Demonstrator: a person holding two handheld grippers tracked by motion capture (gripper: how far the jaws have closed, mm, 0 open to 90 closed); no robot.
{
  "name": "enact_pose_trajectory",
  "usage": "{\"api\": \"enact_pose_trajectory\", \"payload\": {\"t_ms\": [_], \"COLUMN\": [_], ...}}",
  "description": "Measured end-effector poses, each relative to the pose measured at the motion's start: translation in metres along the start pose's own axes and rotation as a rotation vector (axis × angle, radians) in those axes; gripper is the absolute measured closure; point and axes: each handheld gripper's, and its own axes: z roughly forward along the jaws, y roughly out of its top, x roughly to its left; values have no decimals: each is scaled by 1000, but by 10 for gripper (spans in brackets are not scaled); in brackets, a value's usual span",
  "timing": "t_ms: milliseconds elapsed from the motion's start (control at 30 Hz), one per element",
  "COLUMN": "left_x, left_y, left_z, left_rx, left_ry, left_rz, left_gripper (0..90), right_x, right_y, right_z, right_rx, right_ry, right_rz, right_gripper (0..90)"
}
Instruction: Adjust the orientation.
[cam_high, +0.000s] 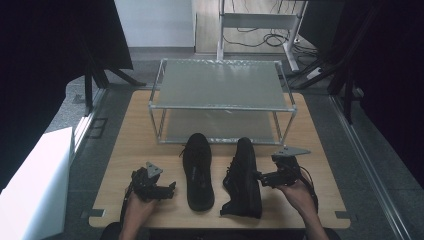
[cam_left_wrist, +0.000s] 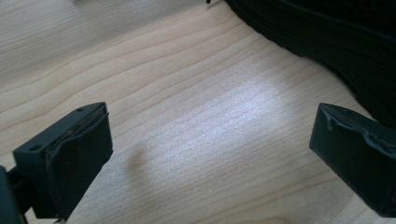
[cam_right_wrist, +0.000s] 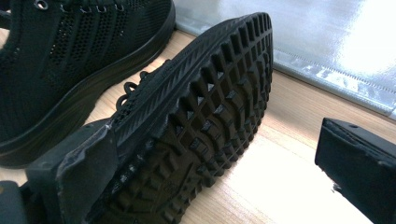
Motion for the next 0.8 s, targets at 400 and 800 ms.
{"api": "enact_pose_trajectory", "payload": {"t_ms": [400,800], "left_x": [0,-1], "left_y": [0,0], "left_z": [0,1], "left_rx": [1,8], "left_ry": [-1,1], "left_rz": [-1,1], "left_gripper": [0,0], "right_x": [-7,-23], "right_y": [-5,-17], "right_z": [-3,-21], "right_rx": [-21,-44], "right_ry": [-18,-60], "right_rz": [28,90], "right_gripper": [0,0]}}
